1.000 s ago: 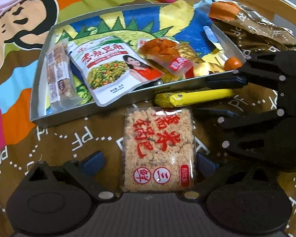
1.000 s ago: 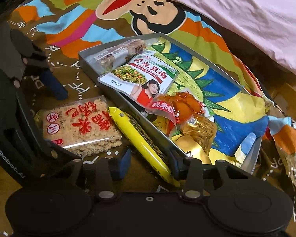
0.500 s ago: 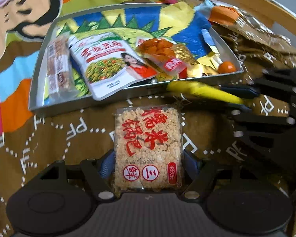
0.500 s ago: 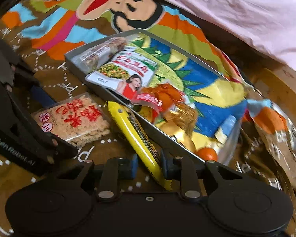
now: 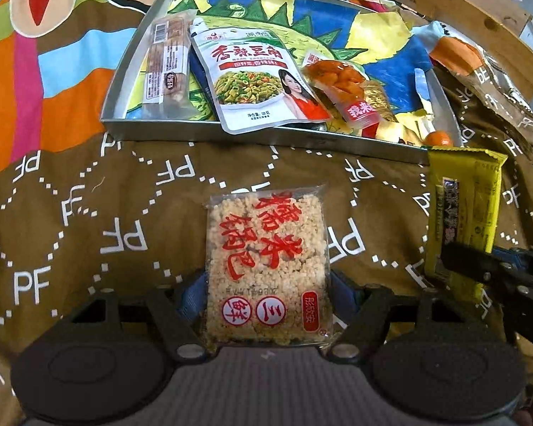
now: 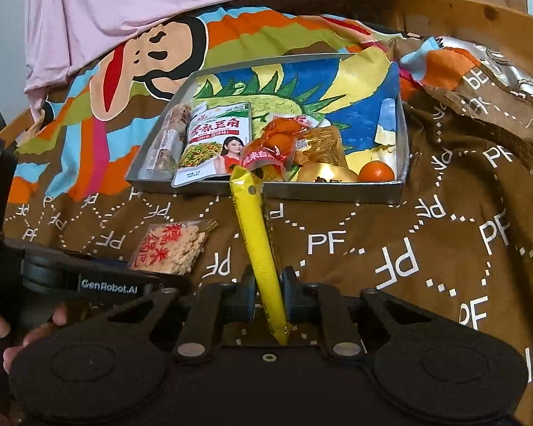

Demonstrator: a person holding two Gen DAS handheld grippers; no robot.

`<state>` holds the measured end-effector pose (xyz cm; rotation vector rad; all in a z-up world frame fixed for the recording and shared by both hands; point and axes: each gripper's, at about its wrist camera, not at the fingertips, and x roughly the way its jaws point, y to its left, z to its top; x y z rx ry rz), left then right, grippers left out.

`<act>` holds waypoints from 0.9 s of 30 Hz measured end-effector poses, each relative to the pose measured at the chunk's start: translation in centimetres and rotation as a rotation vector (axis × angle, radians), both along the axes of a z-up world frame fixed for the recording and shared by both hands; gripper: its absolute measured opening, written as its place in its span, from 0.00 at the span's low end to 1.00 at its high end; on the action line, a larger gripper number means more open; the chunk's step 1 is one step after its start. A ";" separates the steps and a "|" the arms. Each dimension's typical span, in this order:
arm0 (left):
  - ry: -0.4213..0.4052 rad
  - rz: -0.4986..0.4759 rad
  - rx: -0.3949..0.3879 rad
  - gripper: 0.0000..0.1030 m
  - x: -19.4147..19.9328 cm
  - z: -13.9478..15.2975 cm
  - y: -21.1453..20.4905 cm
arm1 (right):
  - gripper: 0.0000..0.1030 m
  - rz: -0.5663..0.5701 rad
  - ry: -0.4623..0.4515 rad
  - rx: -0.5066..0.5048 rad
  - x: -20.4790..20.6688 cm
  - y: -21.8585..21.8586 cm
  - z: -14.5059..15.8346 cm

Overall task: Organize snacks
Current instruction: 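Grasp the yellow tube with the right tool while the left tool grasps the rice-cracker packet, then carry the rice-cracker packet and yellow tube over the tray with both tools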

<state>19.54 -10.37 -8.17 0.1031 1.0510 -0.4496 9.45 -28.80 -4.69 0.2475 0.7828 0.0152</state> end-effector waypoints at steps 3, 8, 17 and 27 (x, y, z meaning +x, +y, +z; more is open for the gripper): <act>-0.004 0.001 0.001 0.75 0.3 -0.4 -0.2 | 0.11 -0.028 -0.017 -0.006 0.2 -0.2 -0.1; 0.005 0.009 -0.029 0.74 0.5 -0.5 0.1 | 0.11 -0.041 -0.028 0.012 1.0 -0.7 -0.7; 0.053 0.088 -0.141 0.73 -1.0 1.5 2.7 | 0.11 -0.054 -0.075 -0.014 -0.9 0.3 0.6; -0.206 0.108 -0.182 0.73 -2.9 6.8 1.8 | 0.11 -0.055 -0.281 -0.105 -3.3 1.5 3.5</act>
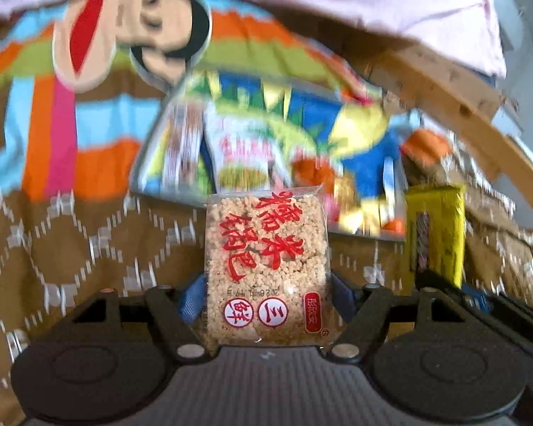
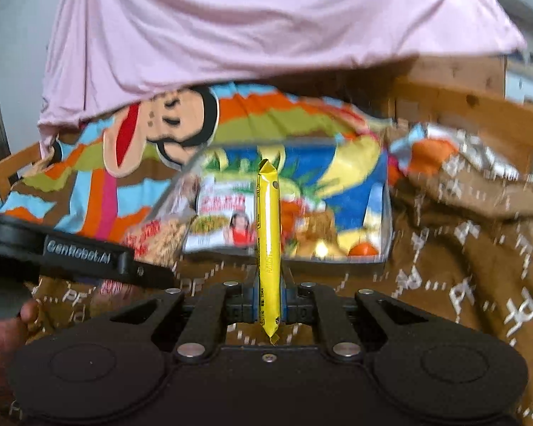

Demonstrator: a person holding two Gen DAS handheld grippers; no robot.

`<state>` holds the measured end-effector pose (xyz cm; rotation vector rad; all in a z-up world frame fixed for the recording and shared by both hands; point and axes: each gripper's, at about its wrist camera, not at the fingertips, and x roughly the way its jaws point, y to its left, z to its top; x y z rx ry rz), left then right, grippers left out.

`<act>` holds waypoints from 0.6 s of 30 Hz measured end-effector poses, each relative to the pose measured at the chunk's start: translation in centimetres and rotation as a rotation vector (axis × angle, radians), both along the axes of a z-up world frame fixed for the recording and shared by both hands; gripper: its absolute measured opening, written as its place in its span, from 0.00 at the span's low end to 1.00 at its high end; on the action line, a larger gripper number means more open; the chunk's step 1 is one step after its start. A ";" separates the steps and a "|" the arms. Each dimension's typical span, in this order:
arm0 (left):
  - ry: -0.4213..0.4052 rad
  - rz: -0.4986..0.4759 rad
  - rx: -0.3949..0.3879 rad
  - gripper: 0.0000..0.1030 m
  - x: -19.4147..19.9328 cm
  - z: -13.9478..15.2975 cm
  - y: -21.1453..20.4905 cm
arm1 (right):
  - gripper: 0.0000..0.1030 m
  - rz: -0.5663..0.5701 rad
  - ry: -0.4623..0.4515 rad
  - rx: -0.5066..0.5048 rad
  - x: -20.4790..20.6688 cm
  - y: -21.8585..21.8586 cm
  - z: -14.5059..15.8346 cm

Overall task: Organize snacks
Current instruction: 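Carry the rice-cracker packet and yellow tube over the tray with both tools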

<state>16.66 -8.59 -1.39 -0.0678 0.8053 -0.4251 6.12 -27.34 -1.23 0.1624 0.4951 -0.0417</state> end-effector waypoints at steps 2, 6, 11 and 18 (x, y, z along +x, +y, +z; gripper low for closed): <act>-0.058 0.019 -0.004 0.73 0.6 1.0 -0.7 | 0.11 -0.014 -0.040 -0.011 0.0 -0.2 0.3; -0.165 0.007 -0.069 0.73 2.8 2.2 -1.9 | 0.11 -0.053 -0.089 0.004 1.2 -1.4 0.6; -0.187 -0.006 -0.137 0.73 6.6 1.1 -3.0 | 0.11 -0.109 -0.115 0.013 4.7 -3.7 0.3; -0.169 0.029 -0.086 0.73 11.0 -1.8 -4.4 | 0.11 -0.169 -0.115 0.009 10.1 -6.0 -1.1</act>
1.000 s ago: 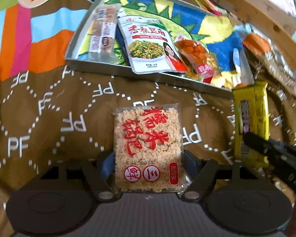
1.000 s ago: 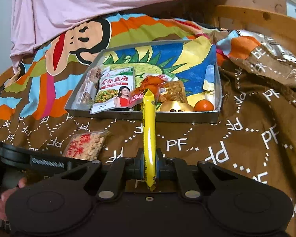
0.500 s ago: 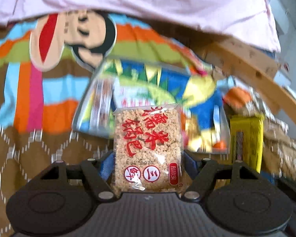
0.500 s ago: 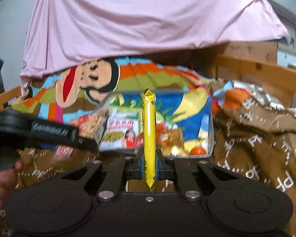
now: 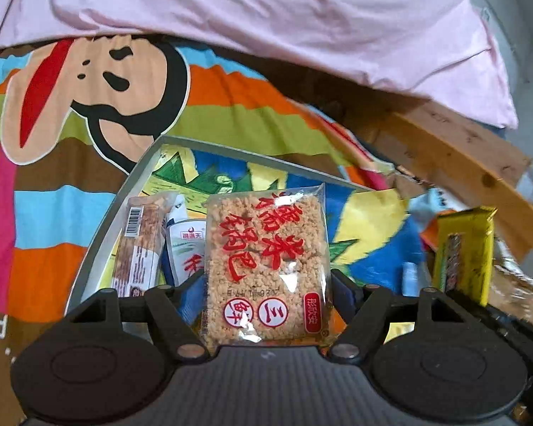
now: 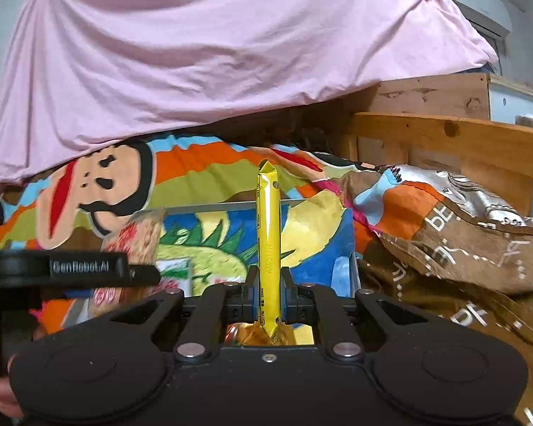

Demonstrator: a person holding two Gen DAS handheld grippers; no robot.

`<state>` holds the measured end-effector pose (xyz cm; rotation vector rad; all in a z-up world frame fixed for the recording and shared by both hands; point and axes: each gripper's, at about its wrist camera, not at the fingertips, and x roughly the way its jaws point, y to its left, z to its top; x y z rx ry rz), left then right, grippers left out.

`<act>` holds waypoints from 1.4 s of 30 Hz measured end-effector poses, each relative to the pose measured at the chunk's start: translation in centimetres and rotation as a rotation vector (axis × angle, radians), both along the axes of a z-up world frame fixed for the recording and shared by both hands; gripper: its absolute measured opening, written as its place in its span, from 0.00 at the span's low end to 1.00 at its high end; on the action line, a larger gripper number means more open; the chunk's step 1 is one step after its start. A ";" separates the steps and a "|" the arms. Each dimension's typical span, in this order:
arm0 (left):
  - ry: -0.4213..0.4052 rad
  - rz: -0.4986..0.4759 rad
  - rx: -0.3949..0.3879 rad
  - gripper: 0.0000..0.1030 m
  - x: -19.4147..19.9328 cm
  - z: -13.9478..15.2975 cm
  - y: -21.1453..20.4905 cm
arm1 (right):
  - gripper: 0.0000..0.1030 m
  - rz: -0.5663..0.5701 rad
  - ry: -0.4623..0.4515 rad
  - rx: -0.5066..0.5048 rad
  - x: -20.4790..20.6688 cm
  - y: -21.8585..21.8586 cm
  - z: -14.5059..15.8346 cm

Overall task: Organize snacks
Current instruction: 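Carry the rice-cracker packet and yellow tube over the tray with both tools, then lower the rice-cracker packet and yellow tube into the tray and open both tools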

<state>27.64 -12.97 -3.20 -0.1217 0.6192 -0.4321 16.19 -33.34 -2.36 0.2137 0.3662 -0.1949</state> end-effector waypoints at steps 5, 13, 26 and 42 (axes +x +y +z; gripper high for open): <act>0.000 0.018 0.039 0.73 2.2 -1.3 -0.8 | 0.11 -0.025 0.029 -0.022 2.8 -0.4 -1.3; -0.050 0.007 0.144 0.73 2.5 -2.6 -2.4 | 0.11 -0.042 0.097 -0.067 5.2 -0.3 -3.2; -0.054 -0.010 0.167 0.74 2.6 -2.9 -3.1 | 0.13 -0.028 0.130 -0.042 6.0 -0.1 -4.2; -0.036 -0.059 0.132 0.87 2.8 -3.1 -2.7 | 0.33 -0.010 0.131 0.026 5.4 -0.6 -3.6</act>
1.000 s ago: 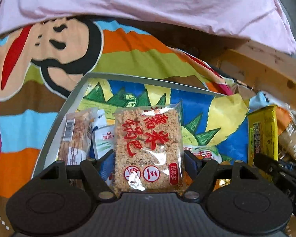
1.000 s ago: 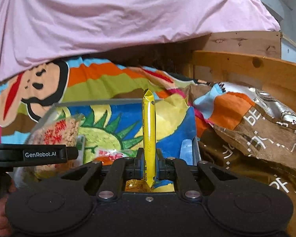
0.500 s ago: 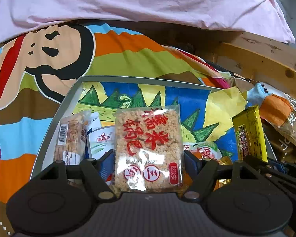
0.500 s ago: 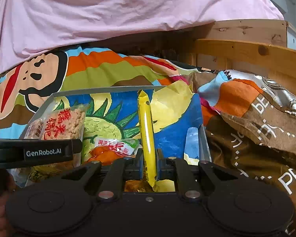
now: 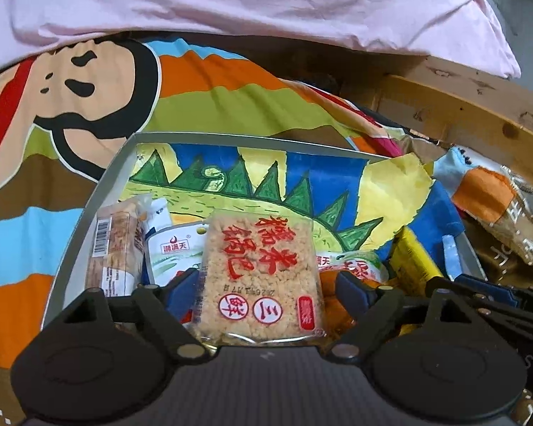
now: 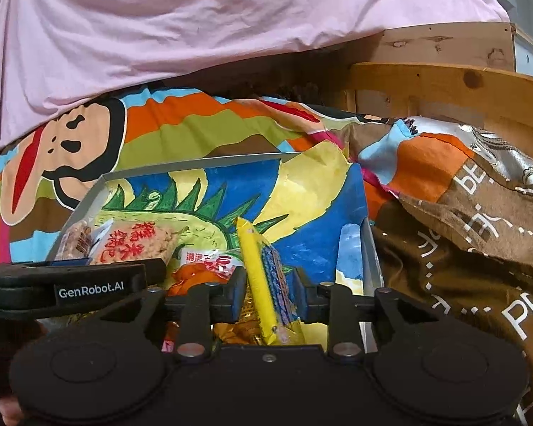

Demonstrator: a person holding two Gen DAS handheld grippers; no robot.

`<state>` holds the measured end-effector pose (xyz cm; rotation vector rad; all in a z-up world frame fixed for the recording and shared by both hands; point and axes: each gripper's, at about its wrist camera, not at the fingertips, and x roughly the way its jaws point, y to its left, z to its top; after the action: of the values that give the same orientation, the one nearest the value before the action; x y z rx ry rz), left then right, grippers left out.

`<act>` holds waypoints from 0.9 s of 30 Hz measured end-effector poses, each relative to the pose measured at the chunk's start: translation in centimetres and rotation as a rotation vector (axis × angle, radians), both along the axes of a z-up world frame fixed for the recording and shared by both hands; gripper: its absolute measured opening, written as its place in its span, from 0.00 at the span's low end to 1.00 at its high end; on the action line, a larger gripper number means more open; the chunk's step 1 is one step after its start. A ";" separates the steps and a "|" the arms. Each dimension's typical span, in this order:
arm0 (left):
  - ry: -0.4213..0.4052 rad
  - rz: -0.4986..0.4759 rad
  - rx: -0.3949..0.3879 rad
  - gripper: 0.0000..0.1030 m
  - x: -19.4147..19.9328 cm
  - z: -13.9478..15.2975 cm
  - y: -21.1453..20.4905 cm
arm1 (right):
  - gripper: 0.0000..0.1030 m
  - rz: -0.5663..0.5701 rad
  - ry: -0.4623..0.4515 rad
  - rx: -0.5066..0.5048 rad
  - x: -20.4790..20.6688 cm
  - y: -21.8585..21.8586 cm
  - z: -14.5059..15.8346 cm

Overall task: Organize snacks
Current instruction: 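Lower the rice-cracker packet and yellow tube into the tray and open both tools, then withdraw both tools up and away from the tray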

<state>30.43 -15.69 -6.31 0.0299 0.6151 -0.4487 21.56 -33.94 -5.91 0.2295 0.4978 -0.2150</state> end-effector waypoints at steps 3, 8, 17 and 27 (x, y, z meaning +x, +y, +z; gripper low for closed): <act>0.026 0.000 -0.042 0.89 0.1 0.1 0.5 | 0.36 -0.005 -0.009 0.019 -0.4 -0.2 0.4; 0.063 0.028 -0.094 0.89 -0.1 0.9 1.3 | 0.49 -0.025 -0.040 0.030 -1.4 -0.6 1.5; -0.029 0.093 -0.124 0.97 -4.1 5.3 3.6 | 0.66 -0.048 -0.131 0.022 -5.2 -0.8 5.1; -0.099 0.129 -0.116 1.00 -9.8 9.1 6.5 | 0.93 -0.026 -0.224 0.005 -10.5 0.2 8.8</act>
<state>20.68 -9.18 2.83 -0.0969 0.4895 -0.3551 11.06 -33.73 2.89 0.2612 0.2734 -0.2107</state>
